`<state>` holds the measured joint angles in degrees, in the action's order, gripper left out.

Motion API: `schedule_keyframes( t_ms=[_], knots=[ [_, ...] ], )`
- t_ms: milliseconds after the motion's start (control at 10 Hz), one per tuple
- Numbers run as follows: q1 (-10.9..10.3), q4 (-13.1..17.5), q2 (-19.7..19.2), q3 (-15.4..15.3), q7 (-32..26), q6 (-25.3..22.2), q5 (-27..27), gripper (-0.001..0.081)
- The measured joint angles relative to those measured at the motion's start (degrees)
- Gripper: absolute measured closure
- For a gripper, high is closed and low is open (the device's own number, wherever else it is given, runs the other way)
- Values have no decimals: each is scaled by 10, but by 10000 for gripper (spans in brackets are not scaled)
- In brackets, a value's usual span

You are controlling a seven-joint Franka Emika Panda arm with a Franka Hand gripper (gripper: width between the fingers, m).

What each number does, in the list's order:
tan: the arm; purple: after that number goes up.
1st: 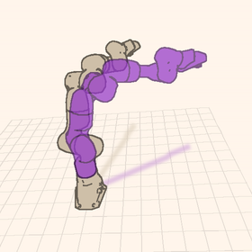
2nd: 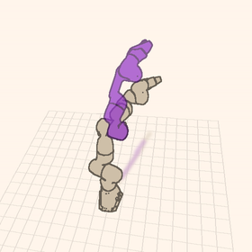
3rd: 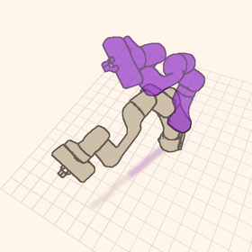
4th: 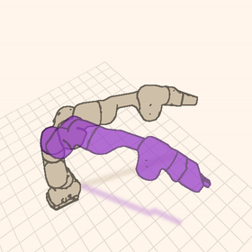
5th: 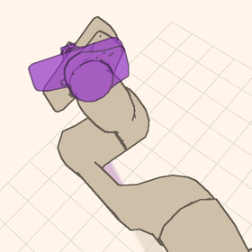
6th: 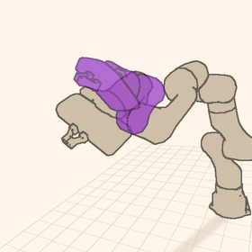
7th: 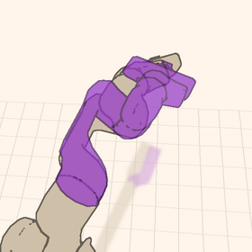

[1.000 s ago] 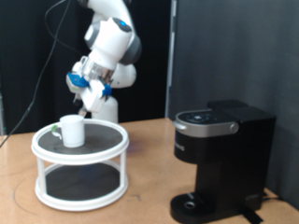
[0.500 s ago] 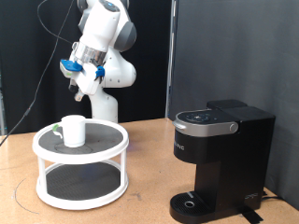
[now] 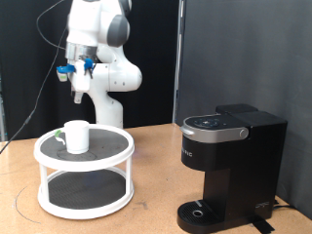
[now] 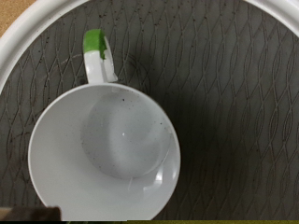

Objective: Make a cup of coffee with the keurig machine

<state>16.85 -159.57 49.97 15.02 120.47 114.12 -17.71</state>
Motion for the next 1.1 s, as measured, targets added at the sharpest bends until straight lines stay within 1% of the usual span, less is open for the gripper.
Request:
schedule_keyframes(
  t_ms=[100,200,400,700,900,1100],
  knots=[
    [5,3,3,21,5,4,15,320],
    [12,6,3,36,6,5,17,320],
    [16,8,1,39,9,5,17,320],
    [13,13,-2,42,-81,8,-4,320],
    [13,27,-19,51,-94,40,-7,320],
    [13,50,-57,60,-90,70,-4,320]
  ],
)
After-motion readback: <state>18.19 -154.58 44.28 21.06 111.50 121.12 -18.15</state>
